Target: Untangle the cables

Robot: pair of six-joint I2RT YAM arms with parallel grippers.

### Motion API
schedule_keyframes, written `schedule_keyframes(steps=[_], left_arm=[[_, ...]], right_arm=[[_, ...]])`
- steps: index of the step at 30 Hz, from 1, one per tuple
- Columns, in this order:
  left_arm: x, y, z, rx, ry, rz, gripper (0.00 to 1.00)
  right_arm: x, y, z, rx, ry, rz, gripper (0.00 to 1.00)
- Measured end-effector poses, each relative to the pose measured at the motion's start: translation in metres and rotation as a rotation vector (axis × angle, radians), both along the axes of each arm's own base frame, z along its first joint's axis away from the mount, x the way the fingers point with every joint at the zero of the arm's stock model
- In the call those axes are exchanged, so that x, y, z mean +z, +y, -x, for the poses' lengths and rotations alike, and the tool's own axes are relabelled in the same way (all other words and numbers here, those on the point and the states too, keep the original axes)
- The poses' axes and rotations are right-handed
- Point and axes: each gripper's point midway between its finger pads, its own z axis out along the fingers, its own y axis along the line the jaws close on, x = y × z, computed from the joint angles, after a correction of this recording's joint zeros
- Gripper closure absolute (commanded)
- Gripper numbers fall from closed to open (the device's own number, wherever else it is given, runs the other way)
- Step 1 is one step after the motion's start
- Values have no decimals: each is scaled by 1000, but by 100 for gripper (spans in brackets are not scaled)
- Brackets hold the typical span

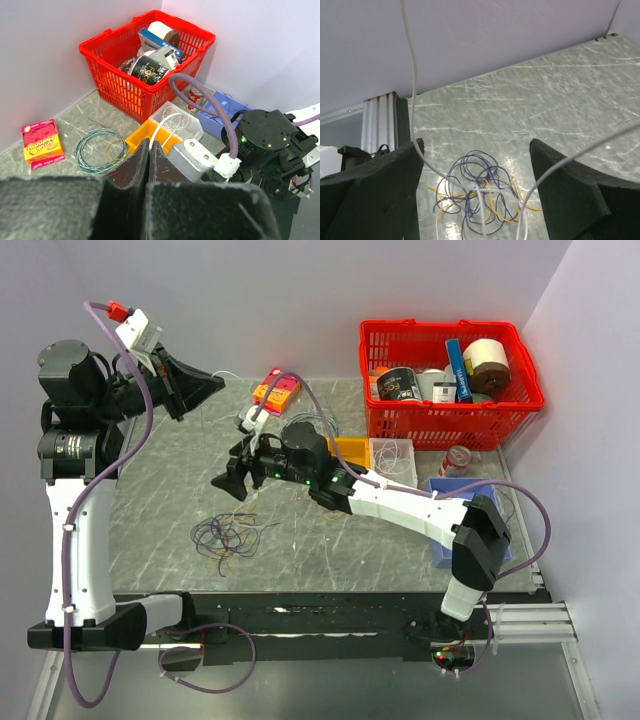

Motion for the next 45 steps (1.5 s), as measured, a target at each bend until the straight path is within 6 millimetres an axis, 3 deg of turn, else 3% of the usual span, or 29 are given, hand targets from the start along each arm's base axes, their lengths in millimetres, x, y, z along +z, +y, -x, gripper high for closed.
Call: schedule_keyframes(steps=[2,3,4,9,14,16,17,23,26,30,33,37,39,45], left_arm=[[0,-1,1,-8,1,1,99],[0,-1,2,-11,2,1,99],[0,-1,2,-11,3,1,99],[-5,2,0,19,2,-8,99],[-33,9,-10,81,53,-23,95],[-46,10,-16,91,85,-24,75],[-54,11,-19,96,104,-25,53],[-98,15,-34,123,185,-50,22],[-119,22,-43,165,195,-90,9],[-141,30,-51,204,205,-143,7],[-149,34,-54,219,206,-168,7],[-150,36,-56,229,195,-183,8],[-150,37,-56,232,192,-185,8],[-151,38,-57,242,191,-190,9]], right_arm=[[2,0,-1,-6,1,4,67],[5,0,-2,-7,-4,4,92],[6,0,-3,-11,2,3,100],[6,-10,-19,-62,26,3,100],[-9,-47,-43,-146,84,19,100],[-11,-67,-53,-187,105,16,100],[-12,-78,-58,-208,113,13,100],[10,-146,-75,-336,113,-43,100],[24,-192,-85,-427,86,-73,100],[25,-254,-102,-590,59,-66,100],[8,-300,-116,-713,76,-37,100],[-25,-347,-134,-850,122,9,100],[-45,-360,-140,-888,149,40,100],[-83,-372,-161,-927,160,93,100]])
